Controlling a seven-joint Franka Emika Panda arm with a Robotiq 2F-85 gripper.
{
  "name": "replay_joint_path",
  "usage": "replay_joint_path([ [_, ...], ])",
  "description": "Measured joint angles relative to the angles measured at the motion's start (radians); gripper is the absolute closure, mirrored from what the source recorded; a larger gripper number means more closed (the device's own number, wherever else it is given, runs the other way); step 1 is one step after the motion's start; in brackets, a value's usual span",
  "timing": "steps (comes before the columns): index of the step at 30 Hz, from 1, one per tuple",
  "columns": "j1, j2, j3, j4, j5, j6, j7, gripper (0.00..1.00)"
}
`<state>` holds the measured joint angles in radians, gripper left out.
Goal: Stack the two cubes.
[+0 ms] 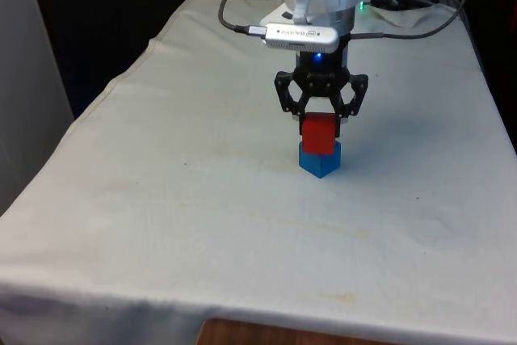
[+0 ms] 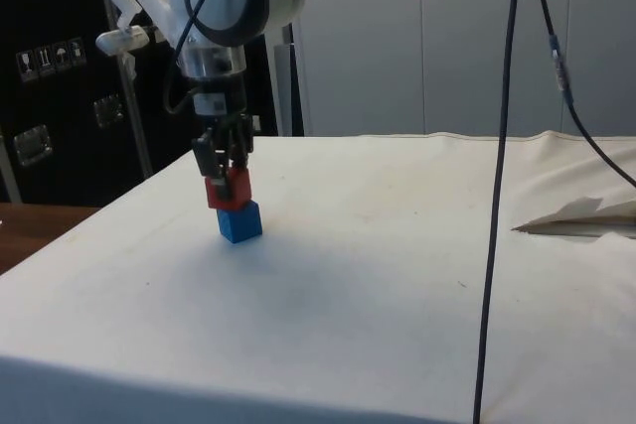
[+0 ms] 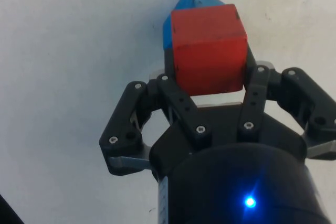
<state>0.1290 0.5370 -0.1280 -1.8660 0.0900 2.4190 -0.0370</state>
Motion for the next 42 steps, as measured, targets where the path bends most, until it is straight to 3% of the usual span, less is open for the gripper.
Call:
replay_joint_path([
  [16,0.000,-0.002,0.000,-0.005,0.000,-0.001,0.000,0.99],
  [20,0.000,-0.003,0.000,-0.009,0.000,-0.001,0.000,0.64],
  [21,0.000,-0.003,0.000,-0.009,0.000,-0.001,0.000,0.50],
  [22,0.000,-0.003,0.000,-0.010,0.000,-0.001,0.000,0.50],
  [24,0.000,-0.003,-0.001,-0.010,0.000,-0.001,0.000,0.30],
  [25,0.000,-0.003,-0.001,-0.010,0.000,-0.001,0.000,0.10],
  [26,0.000,-0.003,-0.001,-0.010,0.000,-0.001,0.000,0.03],
  [42,0.003,-0.033,0.002,-0.010,0.000,-0.012,0.002,0.00],
])
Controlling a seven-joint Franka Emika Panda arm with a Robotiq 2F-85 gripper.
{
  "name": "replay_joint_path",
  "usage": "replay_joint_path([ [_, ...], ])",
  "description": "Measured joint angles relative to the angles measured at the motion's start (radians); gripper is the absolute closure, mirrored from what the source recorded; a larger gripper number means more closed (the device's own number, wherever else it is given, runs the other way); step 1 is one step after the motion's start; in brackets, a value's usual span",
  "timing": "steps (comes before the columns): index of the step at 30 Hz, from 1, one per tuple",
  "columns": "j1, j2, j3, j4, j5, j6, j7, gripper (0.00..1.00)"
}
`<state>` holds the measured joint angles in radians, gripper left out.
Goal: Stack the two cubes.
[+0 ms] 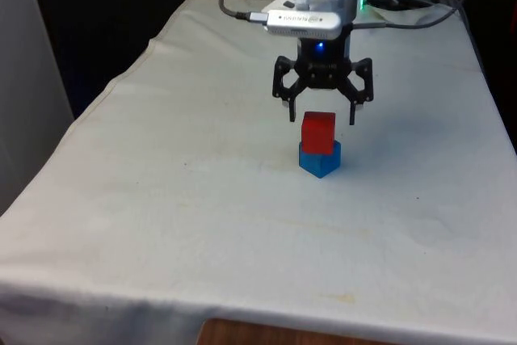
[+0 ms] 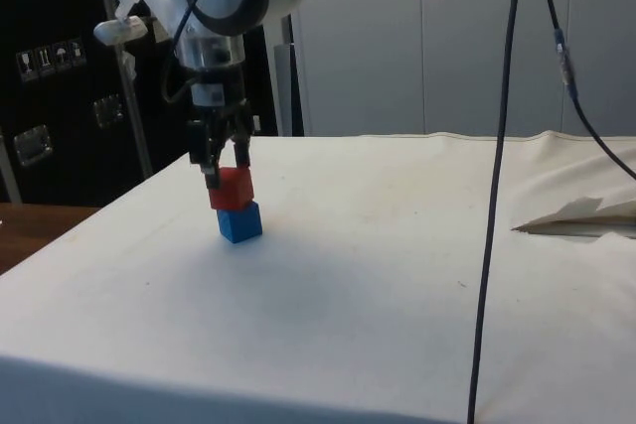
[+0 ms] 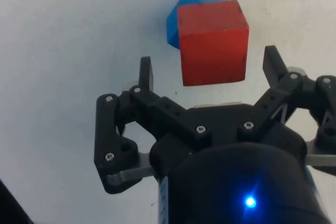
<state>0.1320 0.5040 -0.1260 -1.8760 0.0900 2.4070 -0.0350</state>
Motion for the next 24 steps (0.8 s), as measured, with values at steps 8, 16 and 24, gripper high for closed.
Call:
replay_joint_path([
  [8,0.005,-0.024,0.001,0.000,0.000,-0.008,0.002,0.00],
  [16,0.008,-0.051,0.006,0.002,0.000,-0.022,0.006,0.00],
  [24,0.009,-0.073,0.010,0.011,0.000,-0.044,0.007,0.00],
])
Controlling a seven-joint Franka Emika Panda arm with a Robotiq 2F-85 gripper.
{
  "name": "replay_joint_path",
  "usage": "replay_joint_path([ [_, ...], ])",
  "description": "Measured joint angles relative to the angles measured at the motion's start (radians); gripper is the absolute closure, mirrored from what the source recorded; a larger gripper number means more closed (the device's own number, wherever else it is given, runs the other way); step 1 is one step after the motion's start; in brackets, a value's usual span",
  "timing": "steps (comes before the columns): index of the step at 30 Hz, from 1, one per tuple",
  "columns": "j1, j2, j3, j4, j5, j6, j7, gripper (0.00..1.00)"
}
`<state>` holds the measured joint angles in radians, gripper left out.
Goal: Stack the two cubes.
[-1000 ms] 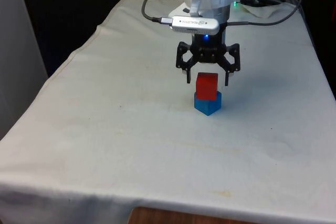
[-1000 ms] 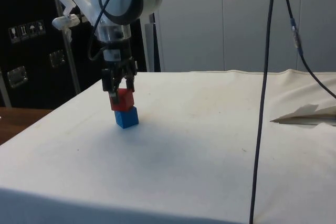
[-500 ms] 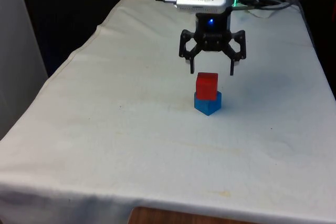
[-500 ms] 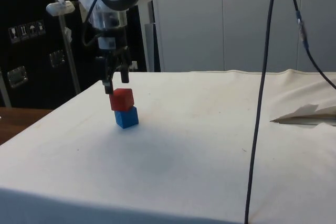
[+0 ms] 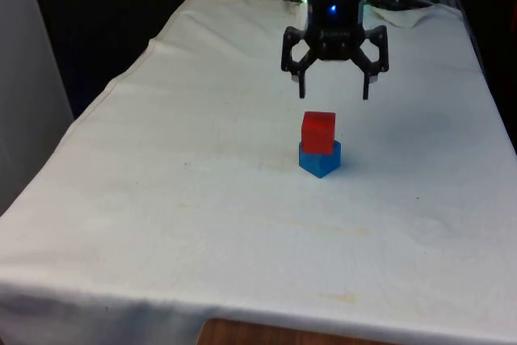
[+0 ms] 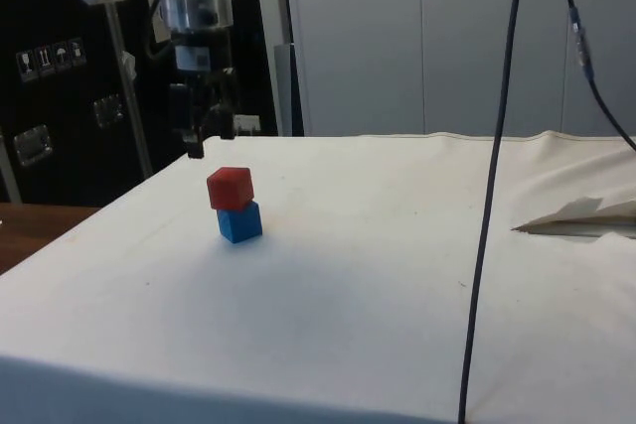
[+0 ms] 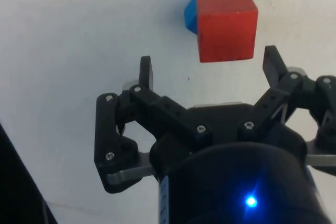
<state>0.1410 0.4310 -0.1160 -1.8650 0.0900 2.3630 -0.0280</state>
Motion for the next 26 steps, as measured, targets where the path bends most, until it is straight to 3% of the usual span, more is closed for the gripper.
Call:
replay_joint_path([
  [26,0.000,-0.063,0.010,0.076,0.000,-0.139,-0.001,0.00],
])
